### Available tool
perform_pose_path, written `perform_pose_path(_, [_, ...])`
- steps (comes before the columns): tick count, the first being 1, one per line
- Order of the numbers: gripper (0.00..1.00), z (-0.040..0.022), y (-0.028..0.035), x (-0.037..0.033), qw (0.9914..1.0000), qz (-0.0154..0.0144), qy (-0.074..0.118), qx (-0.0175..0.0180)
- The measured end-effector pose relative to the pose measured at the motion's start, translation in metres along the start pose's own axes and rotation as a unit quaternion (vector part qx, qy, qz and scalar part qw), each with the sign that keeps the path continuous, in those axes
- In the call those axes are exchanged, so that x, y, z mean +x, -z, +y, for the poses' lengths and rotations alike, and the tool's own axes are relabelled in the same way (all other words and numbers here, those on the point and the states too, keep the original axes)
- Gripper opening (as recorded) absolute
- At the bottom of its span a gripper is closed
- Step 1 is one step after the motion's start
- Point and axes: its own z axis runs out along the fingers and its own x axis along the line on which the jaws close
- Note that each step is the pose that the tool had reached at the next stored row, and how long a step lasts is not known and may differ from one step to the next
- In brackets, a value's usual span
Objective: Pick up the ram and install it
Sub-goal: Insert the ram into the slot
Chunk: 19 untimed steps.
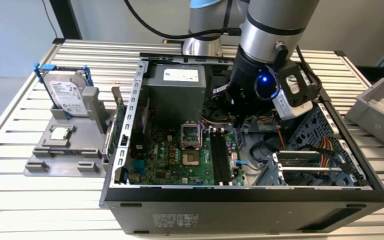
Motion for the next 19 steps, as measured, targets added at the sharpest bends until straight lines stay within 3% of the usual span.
perform_pose_path(19, [0.00,-0.0033,-0.0345,0.0005,1.00000,-0.0013,0.000,0.0000])
